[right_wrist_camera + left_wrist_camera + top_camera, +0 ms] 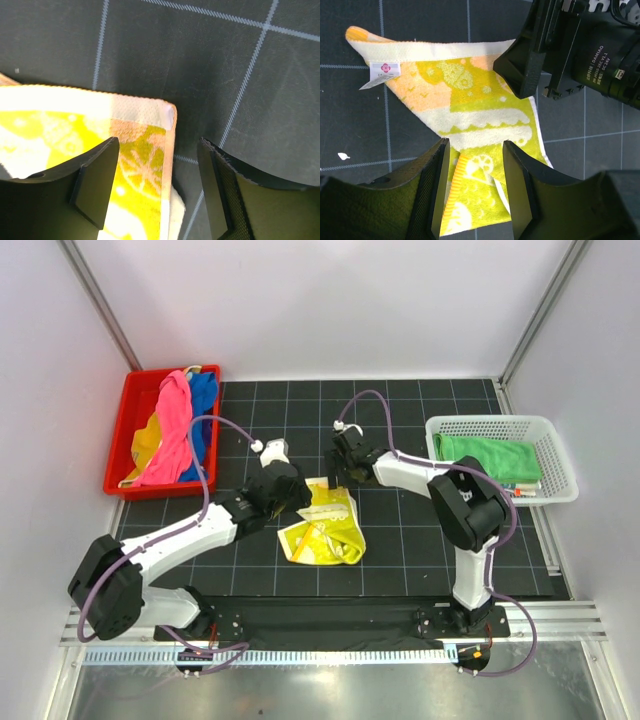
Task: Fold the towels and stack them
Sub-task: Flatten out the crumpled towel
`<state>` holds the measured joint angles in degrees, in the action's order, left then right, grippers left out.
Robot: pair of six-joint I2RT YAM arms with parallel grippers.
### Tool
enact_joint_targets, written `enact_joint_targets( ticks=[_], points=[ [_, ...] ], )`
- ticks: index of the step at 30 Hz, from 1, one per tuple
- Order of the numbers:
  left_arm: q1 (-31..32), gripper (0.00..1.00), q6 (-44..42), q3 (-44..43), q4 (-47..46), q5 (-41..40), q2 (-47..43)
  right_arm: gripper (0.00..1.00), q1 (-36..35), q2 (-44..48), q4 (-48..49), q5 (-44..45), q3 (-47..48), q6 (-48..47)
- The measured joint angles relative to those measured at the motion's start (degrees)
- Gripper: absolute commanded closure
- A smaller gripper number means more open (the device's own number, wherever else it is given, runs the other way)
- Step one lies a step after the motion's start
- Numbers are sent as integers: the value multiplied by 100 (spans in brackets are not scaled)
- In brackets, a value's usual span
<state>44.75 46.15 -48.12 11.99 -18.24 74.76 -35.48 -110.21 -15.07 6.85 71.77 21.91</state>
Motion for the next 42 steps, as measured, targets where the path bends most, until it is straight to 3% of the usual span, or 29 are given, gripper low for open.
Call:
enact_joint_targets(
  ticks=[8, 18, 24, 35, 42],
  points=[
    [-216, 50, 17, 245, -127, 83, 22, 49, -4, -273, 120, 173, 201, 68],
    [-662, 49, 168, 568, -308, 157, 46, 99, -4, -385, 181, 223, 295, 114],
    [-1097, 45, 295, 605, -660, 243, 352, 99, -4, -190, 48, 236, 293, 79],
    [-1451, 43, -24, 352, -1340, 459, 986, 99, -7, 1528, -273, 737, 387, -219],
    [-1672, 42, -433, -304, -1860, 894, 1650, 99, 57, 1585, -553, 1207, 713, -501]
  ],
)
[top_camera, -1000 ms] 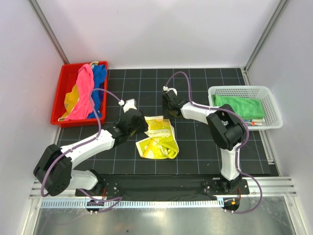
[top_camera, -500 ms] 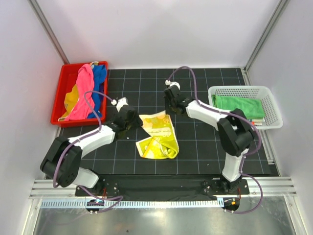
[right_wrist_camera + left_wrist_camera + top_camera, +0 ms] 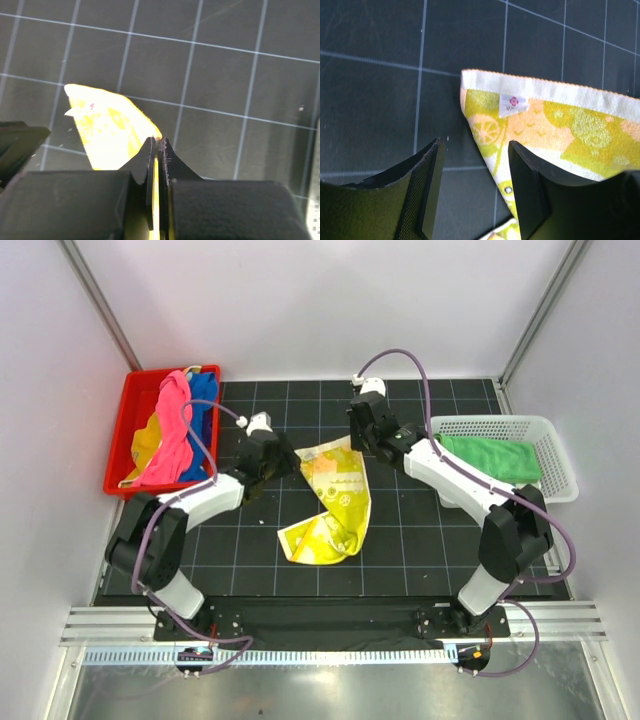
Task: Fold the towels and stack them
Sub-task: Flatten out the crumpled towel
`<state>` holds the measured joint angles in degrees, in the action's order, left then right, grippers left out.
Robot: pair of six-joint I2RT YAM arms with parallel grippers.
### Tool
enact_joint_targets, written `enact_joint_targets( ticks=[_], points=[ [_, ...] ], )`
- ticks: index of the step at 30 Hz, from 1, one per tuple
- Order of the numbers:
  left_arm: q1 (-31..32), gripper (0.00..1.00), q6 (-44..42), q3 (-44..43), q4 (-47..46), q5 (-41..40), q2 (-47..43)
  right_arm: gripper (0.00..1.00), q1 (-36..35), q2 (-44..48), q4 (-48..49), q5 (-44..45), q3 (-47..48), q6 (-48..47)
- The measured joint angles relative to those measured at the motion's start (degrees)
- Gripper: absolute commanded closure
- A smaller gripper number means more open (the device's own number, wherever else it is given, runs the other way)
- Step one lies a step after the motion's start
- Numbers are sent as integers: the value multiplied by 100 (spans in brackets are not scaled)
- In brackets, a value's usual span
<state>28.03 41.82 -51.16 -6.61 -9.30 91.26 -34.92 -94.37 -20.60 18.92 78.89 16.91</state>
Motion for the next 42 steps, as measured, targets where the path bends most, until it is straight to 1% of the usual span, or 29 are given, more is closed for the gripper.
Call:
enact_joint_targets(
  ticks=[8, 15, 22, 29, 33, 38, 42],
  points=[
    [-142, 42, -514, -984, -31, 424, 981, 99, 476, -509, -114, 210, 234, -249],
    [-229, 43, -955, -2238, 179, 710, 2177, 99, 962, -929, -109, 175, 234, -341],
    [-295, 42, -1272, -3045, 481, 1178, 2992, 99, 1248, -1156, 61, 9, 160, -321],
    [-293, 43, -1517, -3574, 715, 1504, 3412, 99, 1266, -1178, 219, -133, -74, -293],
    [-289, 46, -1580, -3840, 901, 1582, 3567, 99, 1268, -1178, 269, -199, -101, -262],
    [-214, 49, -1733, -4262, 1344, 1462, 3751, 99, 1268, -1220, 337, -278, -101, -232],
    [-96, 49, -1902, -4487, 1602, 1235, 3838, 99, 1290, -1268, 339, -315, -101, -199]
  ],
)
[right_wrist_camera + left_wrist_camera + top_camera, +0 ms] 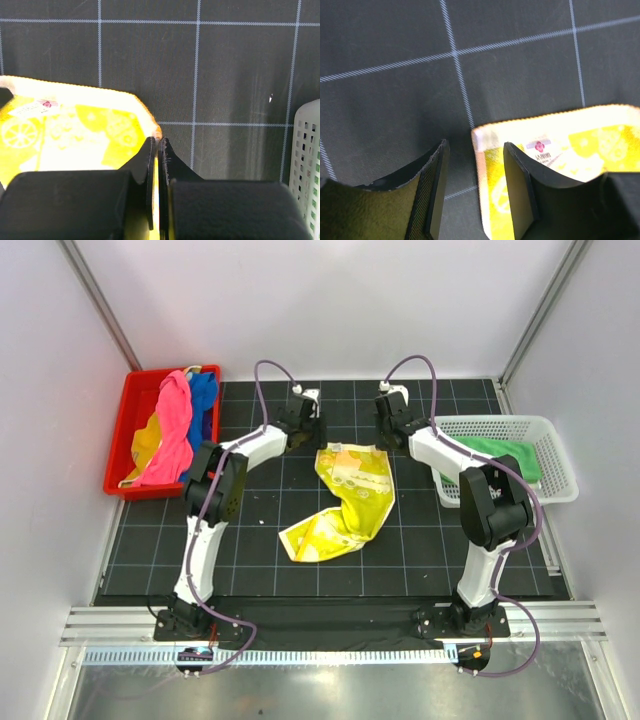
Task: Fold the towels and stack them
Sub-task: Flatten out the crumpled towel
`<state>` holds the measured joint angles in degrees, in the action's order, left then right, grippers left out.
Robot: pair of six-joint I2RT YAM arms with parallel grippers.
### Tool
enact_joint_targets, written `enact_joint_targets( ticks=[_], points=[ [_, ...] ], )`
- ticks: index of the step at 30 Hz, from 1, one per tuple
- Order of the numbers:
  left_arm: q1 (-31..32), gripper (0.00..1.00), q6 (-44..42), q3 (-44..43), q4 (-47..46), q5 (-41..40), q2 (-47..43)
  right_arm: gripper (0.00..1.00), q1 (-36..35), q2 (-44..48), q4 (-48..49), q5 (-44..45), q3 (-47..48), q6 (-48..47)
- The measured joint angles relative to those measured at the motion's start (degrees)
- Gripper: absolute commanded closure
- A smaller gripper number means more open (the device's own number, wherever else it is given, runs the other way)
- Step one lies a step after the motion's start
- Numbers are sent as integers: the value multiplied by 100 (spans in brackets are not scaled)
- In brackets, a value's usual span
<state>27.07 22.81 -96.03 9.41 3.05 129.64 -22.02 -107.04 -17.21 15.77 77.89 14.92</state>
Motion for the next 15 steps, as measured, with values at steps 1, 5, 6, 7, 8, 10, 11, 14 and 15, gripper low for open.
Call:
enact_joint_targets(
  ticks=[1, 5, 6, 7, 8, 10, 11, 14, 15],
  points=[
    [37, 48, -42, -31, 63, -44, 4, 99, 4, 0, 0, -9, 0, 2],
    [155, 48, -111, -125, 225, -131, 31, 99, 4, 0, 7, -35, 0, 15],
    [181, 48, -122, -142, 243, -149, 37, 99, 7, 0, 9, -42, -2, 20],
    [199, 48, -127, -146, 260, -160, 39, 99, 11, 0, 11, -48, -2, 22],
    [212, 49, -131, -149, 278, -184, 39, 99, 13, 0, 15, -52, -2, 24],
    [238, 49, -151, -179, 326, -225, 48, 99, 15, 0, 22, -59, -11, 26],
    [247, 49, -177, -201, 352, -245, 57, 99, 15, 0, 26, -63, -13, 26],
    [269, 52, -197, -238, 393, -323, 76, 99, 31, 0, 70, -79, -44, 31],
    [282, 53, -199, -249, 411, -358, 83, 99, 39, 0, 83, -92, -59, 35]
  ],
)
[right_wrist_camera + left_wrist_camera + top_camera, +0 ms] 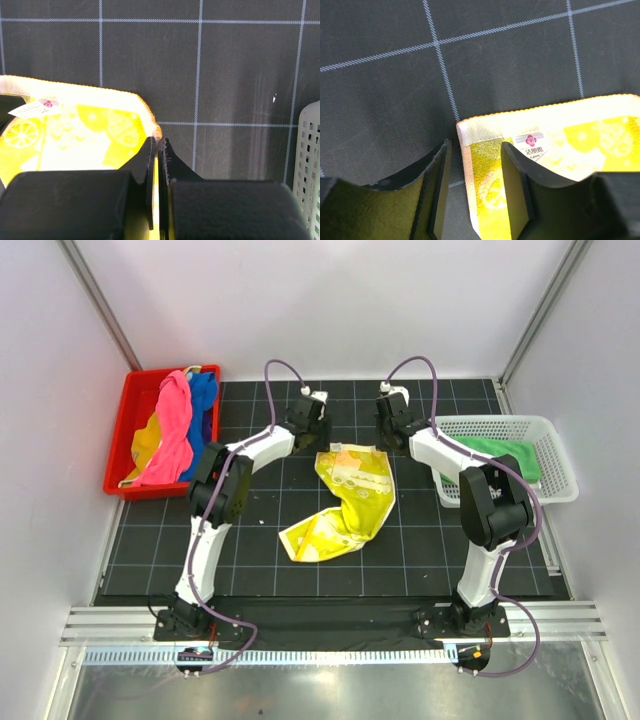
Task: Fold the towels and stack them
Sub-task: Flatten out the crumpled towel
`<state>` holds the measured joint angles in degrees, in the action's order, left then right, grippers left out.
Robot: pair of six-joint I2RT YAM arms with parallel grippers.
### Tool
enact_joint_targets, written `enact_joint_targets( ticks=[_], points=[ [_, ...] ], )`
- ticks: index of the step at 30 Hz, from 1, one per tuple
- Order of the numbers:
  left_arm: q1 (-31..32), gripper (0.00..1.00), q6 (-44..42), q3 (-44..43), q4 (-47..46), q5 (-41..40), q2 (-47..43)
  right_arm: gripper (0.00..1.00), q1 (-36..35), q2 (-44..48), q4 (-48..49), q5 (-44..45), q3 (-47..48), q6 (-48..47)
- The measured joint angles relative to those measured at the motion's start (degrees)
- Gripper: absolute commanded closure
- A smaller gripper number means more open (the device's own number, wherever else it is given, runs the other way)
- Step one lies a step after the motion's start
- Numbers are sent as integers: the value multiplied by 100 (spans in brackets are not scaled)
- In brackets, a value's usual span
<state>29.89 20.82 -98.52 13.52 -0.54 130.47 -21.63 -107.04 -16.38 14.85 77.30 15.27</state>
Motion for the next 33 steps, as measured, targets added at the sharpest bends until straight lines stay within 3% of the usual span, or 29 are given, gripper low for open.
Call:
enact_joint_targets(
  ticks=[13, 19, 26, 33],
  points=[
    [197, 67, 4, -179, 107, -433, 120, 99, 11, 2, 11, -57, -42, 13],
    [199, 100, 122, -181, 109, -444, 138, 99, 13, 2, 11, -96, -44, 15],
    [238, 100, 234, 90, 157, -654, -79, 99, 13, 22, 2, -192, -44, 15],
    [271, 100, 472, 1537, 498, -957, -1534, 99, -98, 826, -125, -378, -236, 13]
  ],
)
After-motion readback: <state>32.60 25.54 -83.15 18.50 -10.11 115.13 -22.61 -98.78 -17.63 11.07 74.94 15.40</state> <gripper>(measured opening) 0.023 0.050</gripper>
